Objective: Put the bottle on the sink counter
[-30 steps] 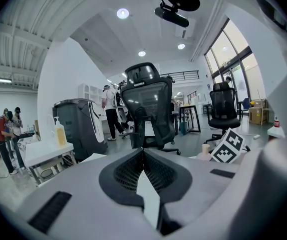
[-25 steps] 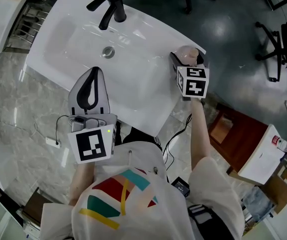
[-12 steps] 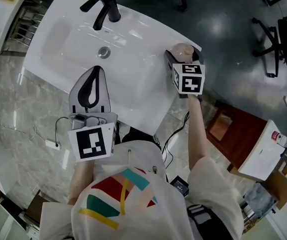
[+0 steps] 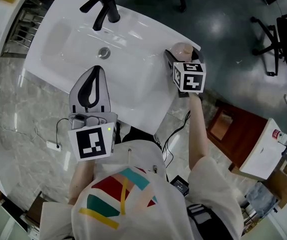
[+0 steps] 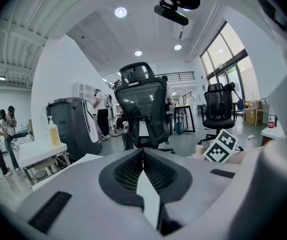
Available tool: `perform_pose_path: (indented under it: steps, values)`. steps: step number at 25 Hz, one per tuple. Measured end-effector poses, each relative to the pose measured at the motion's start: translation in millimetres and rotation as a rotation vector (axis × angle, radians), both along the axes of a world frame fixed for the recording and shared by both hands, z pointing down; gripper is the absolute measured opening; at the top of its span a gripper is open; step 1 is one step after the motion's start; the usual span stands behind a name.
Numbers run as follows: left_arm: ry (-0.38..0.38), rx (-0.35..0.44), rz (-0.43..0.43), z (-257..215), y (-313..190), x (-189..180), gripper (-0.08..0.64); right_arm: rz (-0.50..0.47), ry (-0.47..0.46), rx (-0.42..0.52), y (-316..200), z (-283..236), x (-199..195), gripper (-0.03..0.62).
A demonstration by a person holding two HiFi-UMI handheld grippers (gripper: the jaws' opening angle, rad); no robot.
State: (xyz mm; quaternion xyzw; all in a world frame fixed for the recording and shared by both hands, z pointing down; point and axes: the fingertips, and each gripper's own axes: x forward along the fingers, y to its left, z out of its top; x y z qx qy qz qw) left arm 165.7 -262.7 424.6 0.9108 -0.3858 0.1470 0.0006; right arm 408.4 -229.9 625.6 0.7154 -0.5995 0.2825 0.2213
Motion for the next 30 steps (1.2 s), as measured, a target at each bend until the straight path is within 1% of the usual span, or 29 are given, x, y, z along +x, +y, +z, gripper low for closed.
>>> perform_pose_path:
  steps: [5,8,10,13,19,24,30]
  values:
    - [0.022,0.005,-0.003,-6,0,-1,0.018,0.001,0.023,0.006,3,-4,0,0.391]
    - [0.013,0.008,0.0,-6,1,-4,0.018,-0.004,0.031,0.008,4,-7,-1,0.391]
    - [0.011,0.012,0.001,-7,0,-6,0.018,0.0,0.028,0.024,4,-14,-1,0.391]
    - [0.029,0.023,-0.002,-13,-1,-7,0.018,0.002,0.035,0.056,3,-28,0,0.391]
    - [0.051,0.06,0.008,-30,-3,-13,0.018,0.013,0.056,0.077,9,-51,-8,0.391]
    - [0.087,0.089,0.005,-46,-6,-21,0.018,0.036,0.088,0.128,16,-87,-23,0.39]
    - [0.12,0.117,0.001,-65,-9,-33,0.018,0.028,0.131,0.242,15,-152,-53,0.39]
